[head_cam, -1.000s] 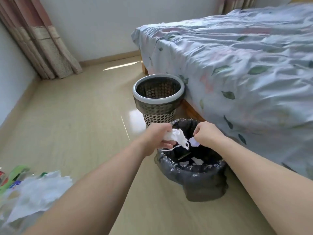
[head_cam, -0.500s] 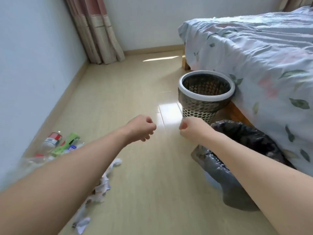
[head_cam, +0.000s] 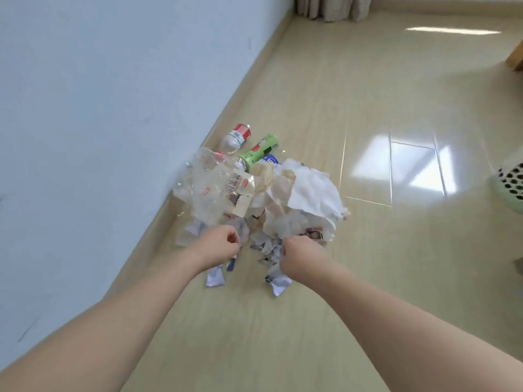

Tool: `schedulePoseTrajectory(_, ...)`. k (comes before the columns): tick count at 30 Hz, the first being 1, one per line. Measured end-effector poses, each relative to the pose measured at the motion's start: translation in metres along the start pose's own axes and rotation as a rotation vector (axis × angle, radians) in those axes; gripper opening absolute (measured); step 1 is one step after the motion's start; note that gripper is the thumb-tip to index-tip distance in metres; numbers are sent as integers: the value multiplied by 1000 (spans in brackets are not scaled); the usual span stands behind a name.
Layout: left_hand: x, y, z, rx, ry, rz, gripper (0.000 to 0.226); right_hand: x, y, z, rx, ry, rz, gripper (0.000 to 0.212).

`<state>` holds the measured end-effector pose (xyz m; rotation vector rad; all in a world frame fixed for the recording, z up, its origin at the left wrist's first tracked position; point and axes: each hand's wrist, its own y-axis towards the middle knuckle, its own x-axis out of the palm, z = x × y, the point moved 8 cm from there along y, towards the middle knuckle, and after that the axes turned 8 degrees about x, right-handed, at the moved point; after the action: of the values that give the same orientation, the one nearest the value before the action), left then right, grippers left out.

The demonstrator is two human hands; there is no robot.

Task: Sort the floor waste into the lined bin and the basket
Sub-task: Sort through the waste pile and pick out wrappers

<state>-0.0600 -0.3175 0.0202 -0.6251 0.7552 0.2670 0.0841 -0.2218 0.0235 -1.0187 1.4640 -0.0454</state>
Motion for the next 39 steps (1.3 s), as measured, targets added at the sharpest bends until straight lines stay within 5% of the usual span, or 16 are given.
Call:
schedulePoseTrajectory(4, 29, -14, -74, -202, 89, 112, 8, 59, 10, 10, 155, 76, -63, 13)
schedulePoseTrajectory(8, 53, -16, -115, -358, 101, 163, 35, 86, 17, 19, 230, 56, -71, 34)
schedulePoseTrajectory(11, 68, -11, -120, -269, 54, 141, 17, 97, 25, 20, 256, 72, -72, 29)
schedulePoseTrajectory(17, 72, -13, -123, -217, -42, 42, 21, 113, 34, 17, 278, 92, -72, 26)
schedulePoseTrajectory(23, 55, -16, -108, -257, -319, -75, 12, 90, 21, 1, 61, 155, -183, 19)
schedulePoseTrajectory(26, 38, -6, -54, -153, -249, -157, 9, 47, 10, 21, 40, 220, -216, 30)
schedulePoseTrajectory(32, 17, 17, 135, 234, 88, -210, 18, -77, -28, 117, 119, 187, -80, 14)
schedulePoseTrajectory(39, 87, 15, 404, 589, 187, -246, 33, -201, -127, 337, 430, 24, 214, 24)
